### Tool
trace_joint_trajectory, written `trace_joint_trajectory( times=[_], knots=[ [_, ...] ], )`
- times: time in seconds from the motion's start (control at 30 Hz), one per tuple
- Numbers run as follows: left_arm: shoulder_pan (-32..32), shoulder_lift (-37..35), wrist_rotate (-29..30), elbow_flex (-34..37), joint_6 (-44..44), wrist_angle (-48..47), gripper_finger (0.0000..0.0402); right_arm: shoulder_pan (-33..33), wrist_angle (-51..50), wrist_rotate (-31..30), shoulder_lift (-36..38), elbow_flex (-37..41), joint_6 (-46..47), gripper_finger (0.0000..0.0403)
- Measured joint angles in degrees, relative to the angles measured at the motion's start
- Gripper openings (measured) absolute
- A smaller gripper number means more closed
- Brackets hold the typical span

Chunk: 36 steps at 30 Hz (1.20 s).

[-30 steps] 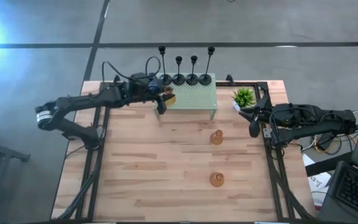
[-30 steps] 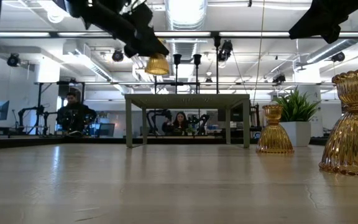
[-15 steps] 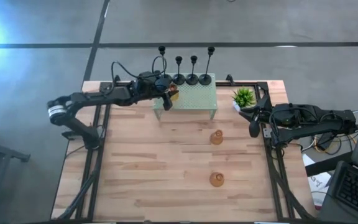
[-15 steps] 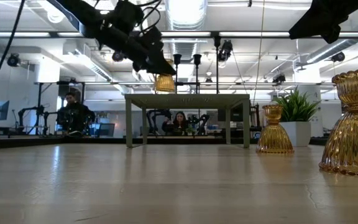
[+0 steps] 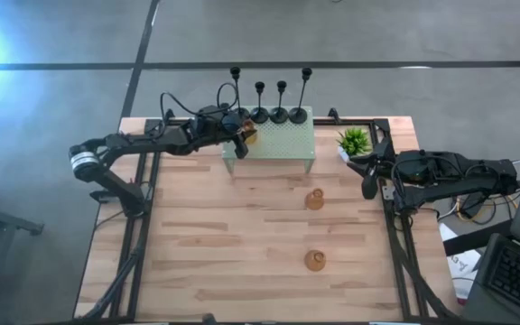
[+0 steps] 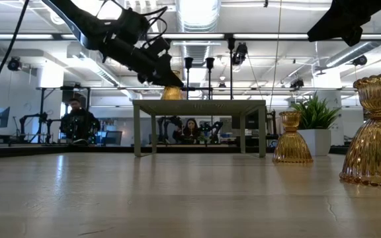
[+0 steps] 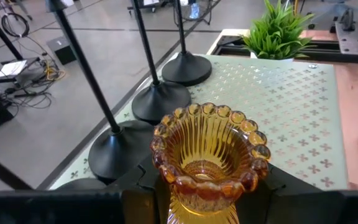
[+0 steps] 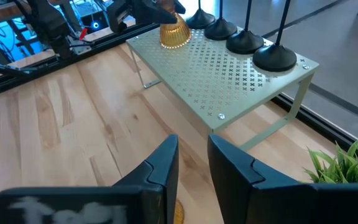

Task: Pick & Place candle stick holders
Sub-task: Put the top orange candle holder on the shelf in front of the black candle holder

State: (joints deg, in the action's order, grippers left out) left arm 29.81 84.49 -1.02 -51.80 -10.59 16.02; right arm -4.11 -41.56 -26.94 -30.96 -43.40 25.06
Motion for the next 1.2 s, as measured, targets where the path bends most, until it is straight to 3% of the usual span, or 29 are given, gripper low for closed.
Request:
trace_joint_trajectory(
  times=[0.27, 0.87, 1.2],
  knots=[
    [0.75, -0.06, 0.11, 2.06, -0.01, 4.08, 0.0126, 0.0, 0.0, 0.0, 0.0, 0.0, 0.0, 0.0068],
    [2.22, 1.76, 0.29, 2.33, -1.29, 8.1, 0.0126, -0.01, 0.0, 0.0, 0.01, 0.01, 0.02, 0.0091],
    [2.33, 2.69, 0.02, 2.26, -0.96, 9.5, 0.0126, 0.0, 0.0, 0.0, 0.01, 0.0, 0.01, 0.0073]
  ],
)
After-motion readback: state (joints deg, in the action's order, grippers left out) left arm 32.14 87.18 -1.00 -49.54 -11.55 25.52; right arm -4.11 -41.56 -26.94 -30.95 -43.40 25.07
